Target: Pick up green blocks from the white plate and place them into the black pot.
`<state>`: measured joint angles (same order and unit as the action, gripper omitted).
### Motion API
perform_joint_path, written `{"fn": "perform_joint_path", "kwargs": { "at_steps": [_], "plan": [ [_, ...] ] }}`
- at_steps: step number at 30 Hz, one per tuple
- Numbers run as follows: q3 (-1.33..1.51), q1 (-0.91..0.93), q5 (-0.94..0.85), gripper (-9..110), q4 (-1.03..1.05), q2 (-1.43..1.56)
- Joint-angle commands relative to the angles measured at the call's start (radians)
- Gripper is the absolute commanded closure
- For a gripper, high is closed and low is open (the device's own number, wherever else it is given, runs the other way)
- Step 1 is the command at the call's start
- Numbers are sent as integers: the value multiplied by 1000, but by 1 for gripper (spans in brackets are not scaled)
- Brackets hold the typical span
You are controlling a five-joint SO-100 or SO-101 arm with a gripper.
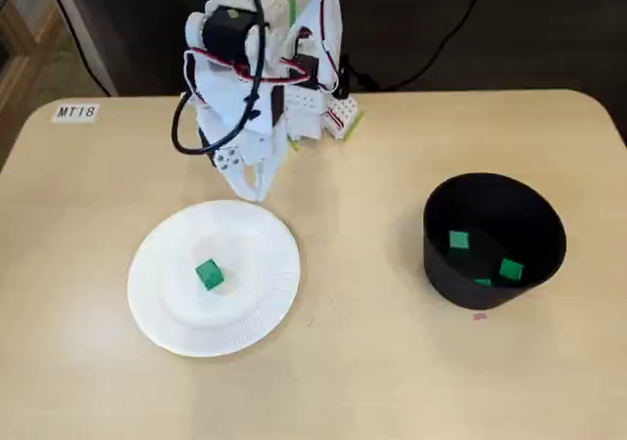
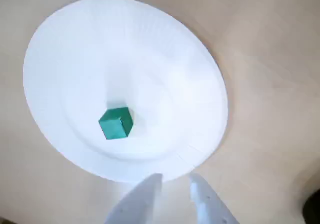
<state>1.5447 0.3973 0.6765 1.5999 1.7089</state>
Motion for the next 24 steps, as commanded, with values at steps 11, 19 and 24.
{"fn": "perform_joint_path", "kwargs": {
  "at_steps": [11, 19, 24],
  "plan": [
    [-104, 61, -166, 70, 34, -230],
    [-411, 91, -457, 65, 40, -491],
    [-489, 92, -483, 66, 41, -557]
  ]
}}
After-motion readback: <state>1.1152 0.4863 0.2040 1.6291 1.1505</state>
